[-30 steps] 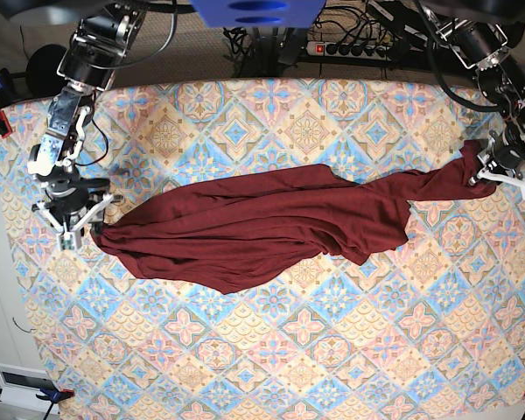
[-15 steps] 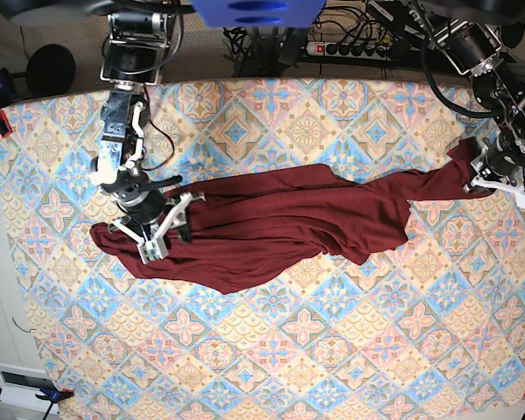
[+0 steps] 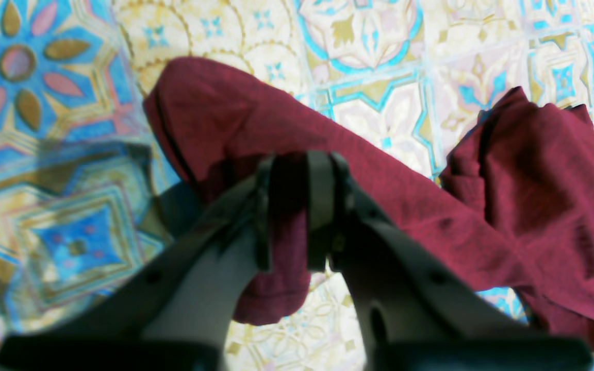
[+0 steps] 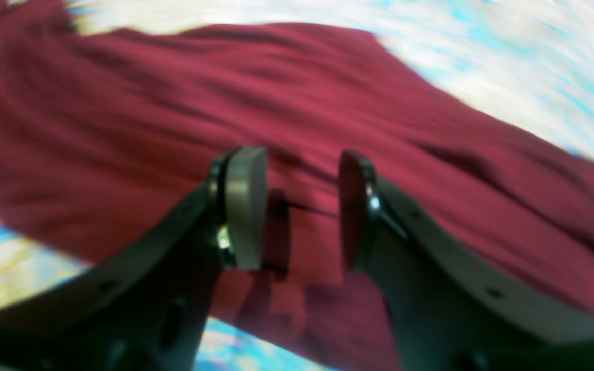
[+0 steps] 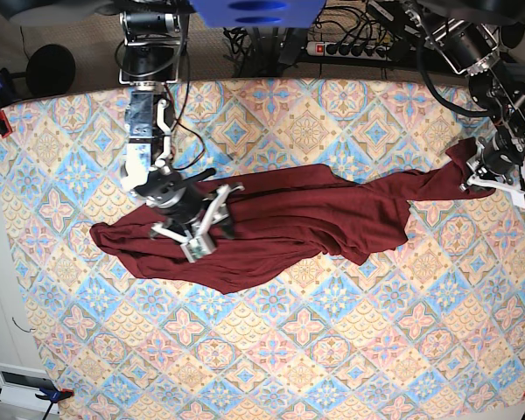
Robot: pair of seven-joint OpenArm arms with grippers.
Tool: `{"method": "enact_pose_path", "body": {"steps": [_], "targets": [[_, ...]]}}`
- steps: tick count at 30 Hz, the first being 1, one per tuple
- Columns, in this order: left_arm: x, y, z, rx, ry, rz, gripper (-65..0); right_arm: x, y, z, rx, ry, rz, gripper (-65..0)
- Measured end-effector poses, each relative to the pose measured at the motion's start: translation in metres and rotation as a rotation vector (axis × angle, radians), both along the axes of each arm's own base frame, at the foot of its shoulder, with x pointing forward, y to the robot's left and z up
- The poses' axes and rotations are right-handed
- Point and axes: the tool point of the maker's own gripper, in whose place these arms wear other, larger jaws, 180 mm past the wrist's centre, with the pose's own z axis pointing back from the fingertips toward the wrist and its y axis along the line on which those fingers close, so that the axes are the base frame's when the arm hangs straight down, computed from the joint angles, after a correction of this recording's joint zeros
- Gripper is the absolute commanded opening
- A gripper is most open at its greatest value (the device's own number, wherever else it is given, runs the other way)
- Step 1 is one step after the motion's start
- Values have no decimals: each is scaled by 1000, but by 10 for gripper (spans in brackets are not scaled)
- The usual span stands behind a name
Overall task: Layout the t-shirt on the table in an organized manner, then fold the t-shirt properly
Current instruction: 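Lower the right gripper onto the shirt middle and grasp the fabric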
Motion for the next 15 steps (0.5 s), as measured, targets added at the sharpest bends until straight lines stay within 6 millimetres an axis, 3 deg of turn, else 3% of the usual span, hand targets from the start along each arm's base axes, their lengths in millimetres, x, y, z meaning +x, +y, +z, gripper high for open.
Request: {"method": "enact_pose_path", "body": {"steps": [2,7,9,12,14,15], "targets": [[3,-6,-1,-16,-1,-7,-552,-3,6,0,-19,-11,60,-422],[33,-37,6,-3,-28,-117,-552,-10,-13,-13,-152,1,114,-422],[39,-45,7,-7,-38,-142,-552,-10,-5,-11,-166,-7,145,-422],[36,-45,5,-9,-22,-141,-531,-2,15,18,-149,-97,199,-422],[34,-42,4,-1,-6,-132,-468,3,27,36,-112,-152,212,-422],[37,-40,7,2,-14,-132,-427,2,28,36,-113,-152,217,-422]]}}
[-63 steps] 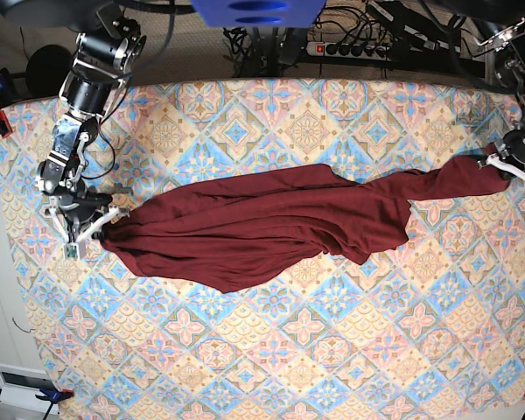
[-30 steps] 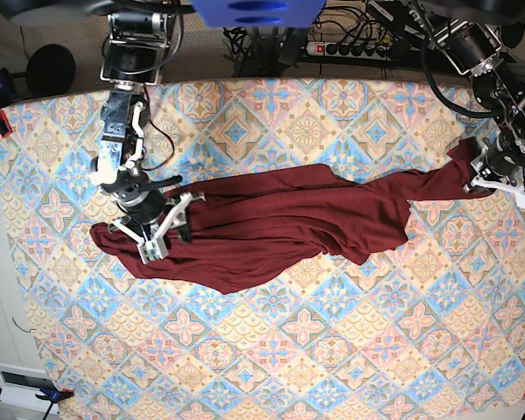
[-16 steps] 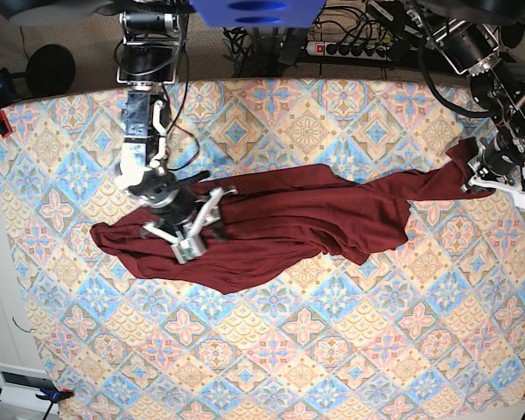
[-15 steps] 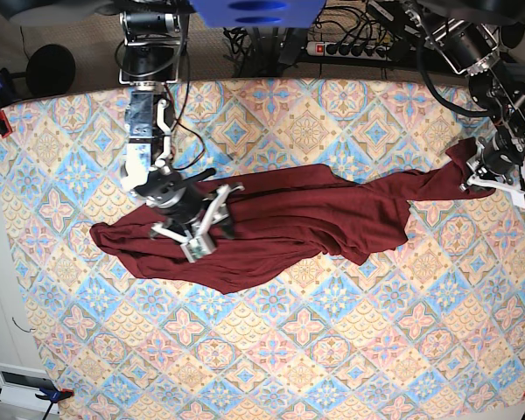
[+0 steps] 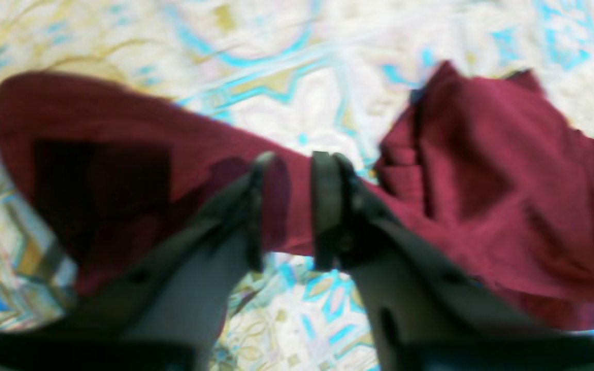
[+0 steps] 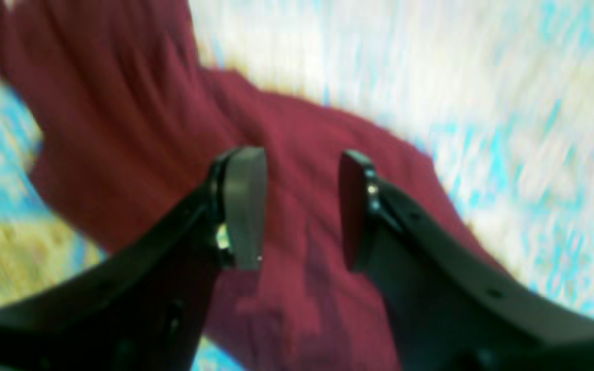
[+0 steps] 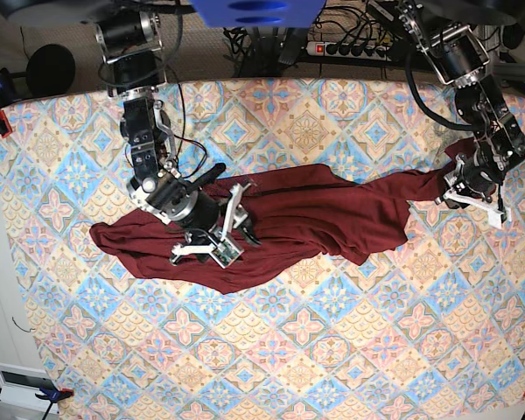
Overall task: Layout the t-shirt on the table in an organized manner, then fold the t-shirt properly
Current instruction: 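Lower the right gripper onto the shirt middle and grasp the fabric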
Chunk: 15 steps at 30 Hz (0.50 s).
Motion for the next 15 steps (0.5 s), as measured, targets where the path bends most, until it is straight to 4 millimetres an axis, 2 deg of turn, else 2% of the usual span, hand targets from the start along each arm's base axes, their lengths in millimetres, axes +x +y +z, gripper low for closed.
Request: {"method": "enact_pose_path", "body": {"steps": [5,8,10,13,15], "targets": [[10,5,12,21,-33,-20,-268,-9,-13,-22,-57,64,-16,-422],[12,2,10,75,-2,-66,-260,-5,-12,-17,-46,47,-20,-422],[20,-14,8,89,-5,-132,-261,-3,-10,-14,-29,39,-20,-422],[30,-43,6,80,-25,-227,-261,3,-30,-23,-11,73,-100,-423],[30,-47,4,116,-1,-272,-261,6,-40,-27,-26,86,-143,-424]]}}
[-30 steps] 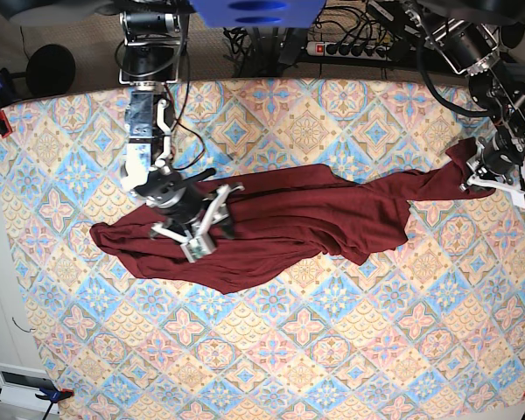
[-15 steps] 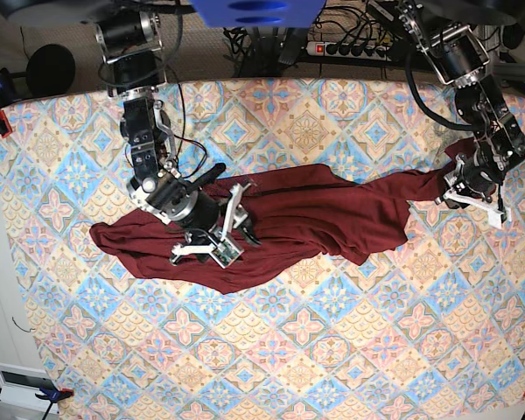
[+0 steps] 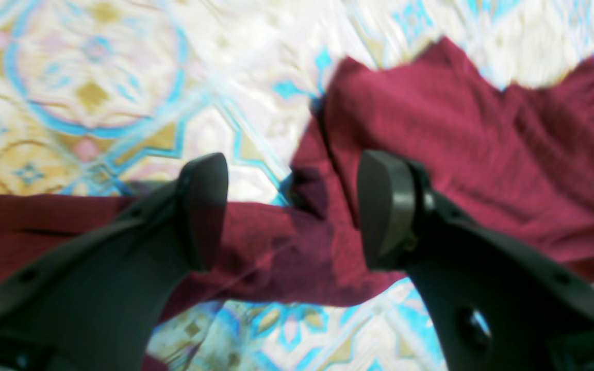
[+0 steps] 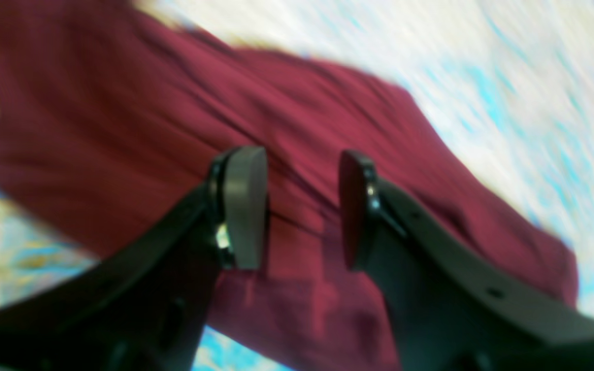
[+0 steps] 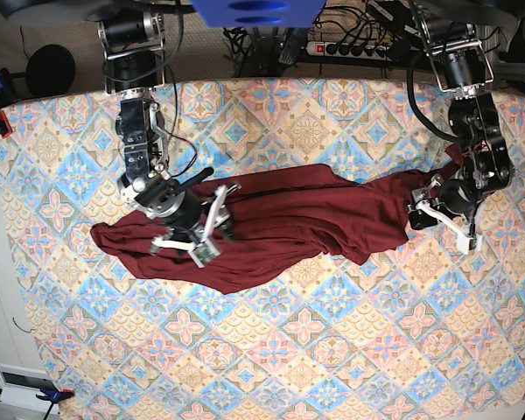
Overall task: Layout the t-shirt on the table in an organized manner, then fold the t-shirt properly
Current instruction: 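Lower the right gripper onto the shirt middle and grasp the fabric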
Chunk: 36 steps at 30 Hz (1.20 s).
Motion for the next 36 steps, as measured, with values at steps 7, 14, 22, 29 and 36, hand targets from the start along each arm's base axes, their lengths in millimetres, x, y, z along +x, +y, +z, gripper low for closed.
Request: {"method": "enact_pose_path", "body": {"steps": [7,14,22,29,36], "targets": [[6,-35,-6,19,24,-134,-261,-5,21,5,64,-7,36,-425],[5,-26,-5,49,33,-128,-261,-11,26,-1,85,14,19,-425],[4,-17,-3,69,35,-126,-261,-12,28,-1,75,15,29,-425],[-8,-3,-8,103,72,-128,-261,-20,53,-1,80,19,101,-425],[-27,16,7,210,73,-178,-261,7,46,22,58,-47,87,-425]]}}
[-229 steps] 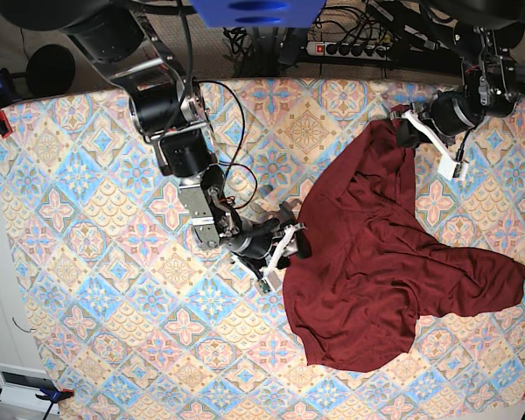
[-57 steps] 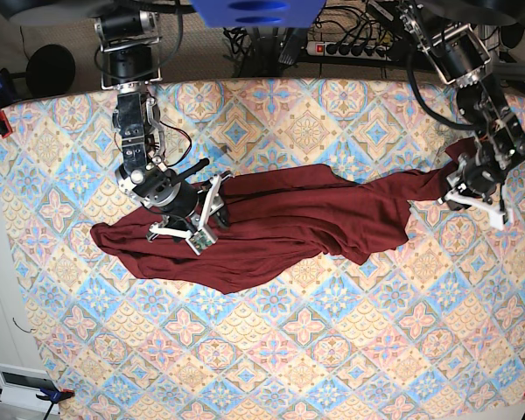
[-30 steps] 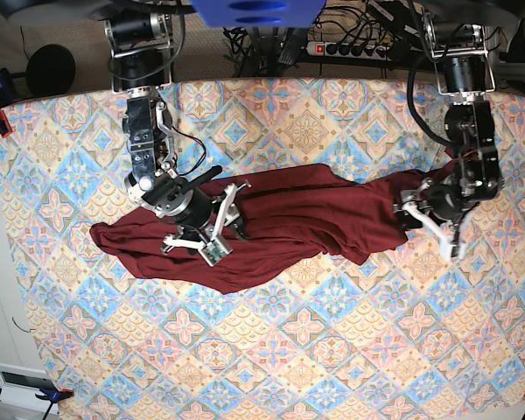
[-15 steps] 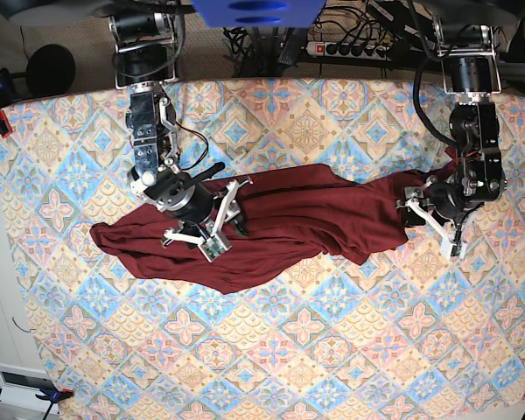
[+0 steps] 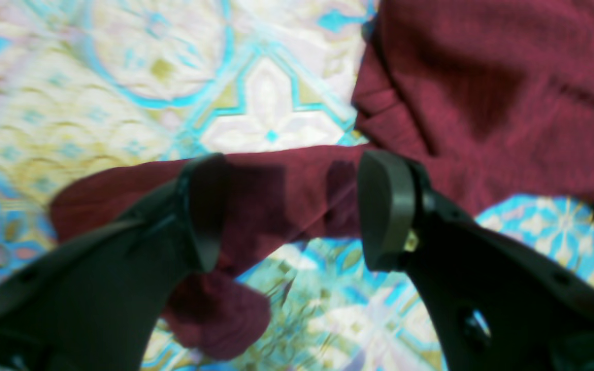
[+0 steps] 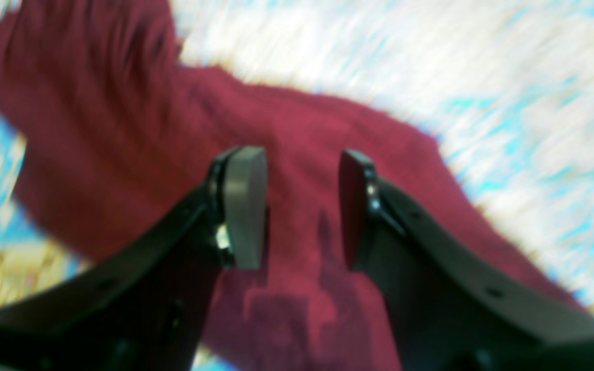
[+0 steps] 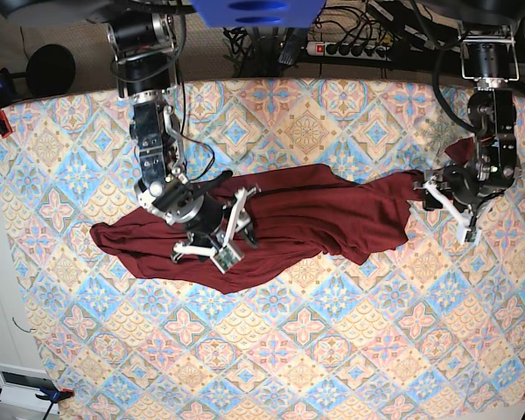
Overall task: Layout the t-shirt on the table in an organized manner, then fold the t-shirt properly
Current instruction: 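Lower the right gripper onto the shirt middle and grasp the fabric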
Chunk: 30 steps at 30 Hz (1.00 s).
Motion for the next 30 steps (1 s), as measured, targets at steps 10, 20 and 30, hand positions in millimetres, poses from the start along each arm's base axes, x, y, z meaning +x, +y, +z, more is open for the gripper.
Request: {"method": "enact_pose_path", "body": {"steps": [10,20,30], "targets": [[-3,-2,2,13,-2,-18,-261,-12,15,-18,-7,52,47,-425],[-14,-1,-5,17,72,-18,-255,-15,26,-17,-22,46,86,-421],[-18,2,-11,13,94,-5,-255,-15,44,-6,-50,2,168,-420]]}}
